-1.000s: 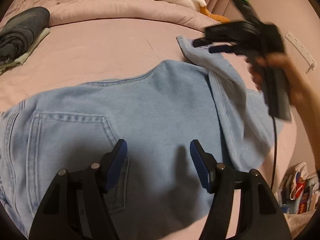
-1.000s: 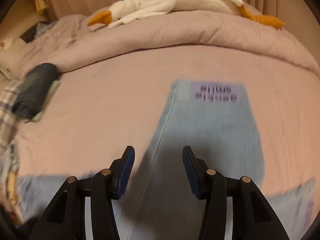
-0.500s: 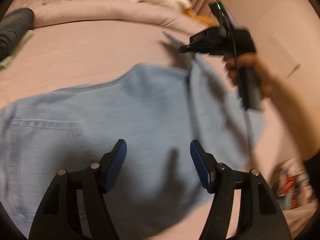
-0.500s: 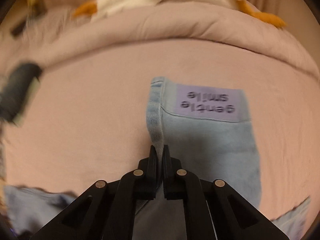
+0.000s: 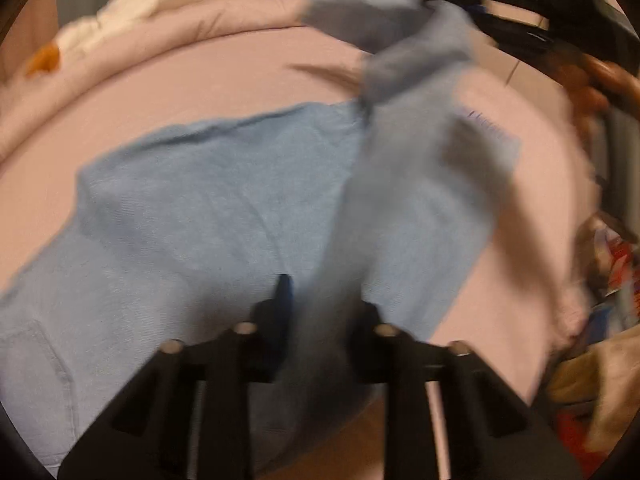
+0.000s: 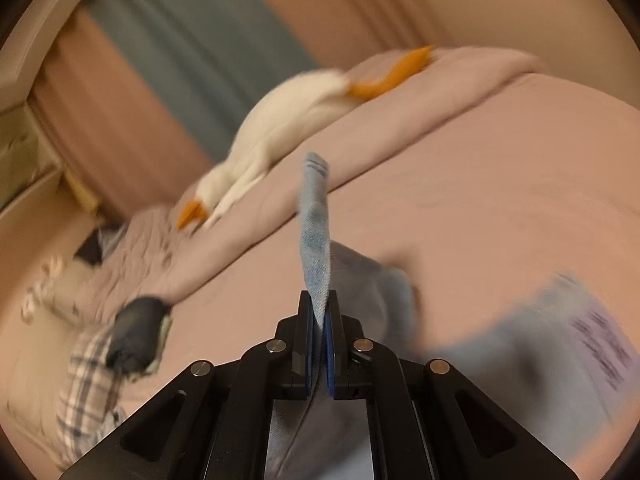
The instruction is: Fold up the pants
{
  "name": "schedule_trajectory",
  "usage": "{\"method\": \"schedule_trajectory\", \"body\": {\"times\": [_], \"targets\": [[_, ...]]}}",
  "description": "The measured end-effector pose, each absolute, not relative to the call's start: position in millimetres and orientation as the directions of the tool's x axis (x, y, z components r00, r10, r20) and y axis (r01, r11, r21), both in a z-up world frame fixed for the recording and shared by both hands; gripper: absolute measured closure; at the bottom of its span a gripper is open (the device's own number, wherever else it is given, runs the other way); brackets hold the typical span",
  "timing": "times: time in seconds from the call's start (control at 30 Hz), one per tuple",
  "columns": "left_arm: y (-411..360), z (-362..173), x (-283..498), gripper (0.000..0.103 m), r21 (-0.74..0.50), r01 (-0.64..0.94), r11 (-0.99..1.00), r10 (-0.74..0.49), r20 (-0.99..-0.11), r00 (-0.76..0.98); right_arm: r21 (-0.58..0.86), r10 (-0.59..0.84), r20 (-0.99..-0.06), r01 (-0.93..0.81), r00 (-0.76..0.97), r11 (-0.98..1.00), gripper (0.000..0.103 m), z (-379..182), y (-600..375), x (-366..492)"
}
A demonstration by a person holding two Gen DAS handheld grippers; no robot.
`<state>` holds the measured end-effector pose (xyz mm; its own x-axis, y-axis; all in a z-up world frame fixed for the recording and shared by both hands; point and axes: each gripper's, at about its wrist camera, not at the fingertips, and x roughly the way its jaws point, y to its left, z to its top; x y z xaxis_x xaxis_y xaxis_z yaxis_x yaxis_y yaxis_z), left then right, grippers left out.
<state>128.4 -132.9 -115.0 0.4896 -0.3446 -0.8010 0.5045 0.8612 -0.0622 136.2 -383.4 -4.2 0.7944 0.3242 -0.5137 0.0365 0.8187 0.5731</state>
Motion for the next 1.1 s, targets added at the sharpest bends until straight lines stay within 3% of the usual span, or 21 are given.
{"method": "schedule_trajectory", "body": {"times": [0.13,0.3,0.4,0.5,0.53,0.6,0.67,0.7,0.93,1.07,1.1], "targets": [[-133.7,-113.2,121.8,0.094,-0.042,0.496,0.868,-0.333,-0.789,0.516,0.585,0.238,-0.551,0.166,0.800,0.794,0.099,-40.9,-423.1,86.5],[-135.6,-121.2,116.9,0.092,0.038,0.520,0.853,-0.283,-0.804,0.523,0.700,0.263,-0.584,0.312,0.768,0.642,0.096,-102.9,-463.0,63.1],[-129.4,-127.1,125.4,0.090,0.028,0.515,0.857,-0.282,-0.810,0.514,0.792,0.301,-0.514,0.311,0.803,0.525,0.085,-117.3,-476.2,59.4],[-122.7,-129.5,116.5,0.090,0.011,0.507,0.862,-0.286,-0.815,0.504,0.821,0.250,-0.463,0.305,0.851,0.483,0.055,-111.4,-490.9,67.8],[-122.5,-129.9,114.4,0.090,0.009,0.505,0.863,-0.286,-0.816,0.503,0.823,0.234,-0.455,0.305,0.859,0.480,0.053,-108.6,-496.9,72.5],[-123.5,-129.9,115.3,0.090,0.009,0.500,0.866,-0.282,-0.817,0.503,0.802,0.227,-0.485,0.326,0.845,0.501,0.054,-104.2,-506.3,89.6],[-125.0,-129.9,117.4,0.090,0.011,0.498,0.867,-0.278,-0.818,0.503,0.758,0.213,-0.533,0.351,0.819,0.549,0.075,-98.8,-512.7,102.9],[-125.4,-129.3,117.9,0.090,0.010,0.497,0.868,-0.278,-0.819,0.502,0.741,0.210,-0.544,0.348,0.812,0.574,0.097,-94.5,-509.0,108.3],[-125.8,-129.6,120.7,0.091,0.011,0.495,0.869,-0.275,-0.821,0.501,0.645,0.107,-0.508,0.295,0.855,0.705,0.098,-61.5,-513.1,61.9],[-125.0,-130.7,119.8,0.091,0.017,0.495,0.869,-0.270,-0.823,0.501,0.577,0.116,-0.649,0.387,0.752,0.719,0.098,-102.7,-511.1,74.1],[-125.1,-130.4,119.3,0.091,0.017,0.494,0.869,-0.269,-0.823,0.500,0.590,0.128,-0.646,0.385,0.753,0.710,0.098,-108.5,-513.3,75.8]]}}
